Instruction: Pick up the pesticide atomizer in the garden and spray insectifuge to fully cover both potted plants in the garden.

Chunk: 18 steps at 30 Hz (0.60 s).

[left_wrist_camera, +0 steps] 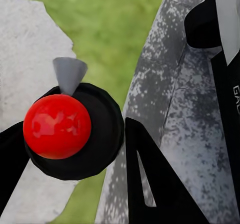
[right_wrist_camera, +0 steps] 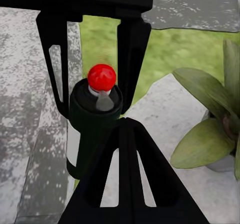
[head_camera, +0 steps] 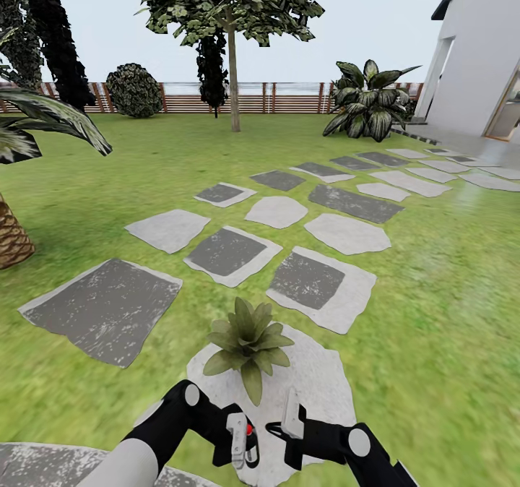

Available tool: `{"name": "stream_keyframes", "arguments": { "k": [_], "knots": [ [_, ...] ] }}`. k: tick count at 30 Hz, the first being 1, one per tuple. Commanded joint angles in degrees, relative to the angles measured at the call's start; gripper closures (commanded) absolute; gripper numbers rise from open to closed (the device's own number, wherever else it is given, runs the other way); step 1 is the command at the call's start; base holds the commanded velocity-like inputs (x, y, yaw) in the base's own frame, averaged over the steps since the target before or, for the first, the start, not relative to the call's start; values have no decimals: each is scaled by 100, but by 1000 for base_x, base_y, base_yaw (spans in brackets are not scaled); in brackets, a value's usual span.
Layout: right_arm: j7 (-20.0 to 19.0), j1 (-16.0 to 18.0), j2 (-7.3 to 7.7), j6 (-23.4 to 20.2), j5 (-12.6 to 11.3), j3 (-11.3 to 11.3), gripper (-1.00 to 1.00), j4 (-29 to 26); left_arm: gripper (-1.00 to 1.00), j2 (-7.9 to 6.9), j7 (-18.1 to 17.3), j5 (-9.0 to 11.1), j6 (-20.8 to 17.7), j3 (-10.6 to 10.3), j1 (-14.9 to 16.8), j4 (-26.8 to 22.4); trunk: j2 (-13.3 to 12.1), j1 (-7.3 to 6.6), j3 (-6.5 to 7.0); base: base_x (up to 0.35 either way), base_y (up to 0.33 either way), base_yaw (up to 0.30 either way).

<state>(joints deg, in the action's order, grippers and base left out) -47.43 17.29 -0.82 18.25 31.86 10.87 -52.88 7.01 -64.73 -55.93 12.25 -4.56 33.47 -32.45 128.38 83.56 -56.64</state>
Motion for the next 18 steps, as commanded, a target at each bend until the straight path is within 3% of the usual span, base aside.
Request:
{"name": "stream_keyframes", "arguments": {
  "k": [1, 18],
  "knots": [
    [-3, 2, -3, 32, 49, -6, 100, -6, 100, 5, -1, -32, 55, 5, 2, -7, 2, -1, -5, 0, 0, 0],
    [-3, 2, -5, 31, 55, -6, 100, -12, 100, 92, -4, 11, 84, 38, 5, -28, 2, -1, -5, 0, 0, 0]
  ]
}}
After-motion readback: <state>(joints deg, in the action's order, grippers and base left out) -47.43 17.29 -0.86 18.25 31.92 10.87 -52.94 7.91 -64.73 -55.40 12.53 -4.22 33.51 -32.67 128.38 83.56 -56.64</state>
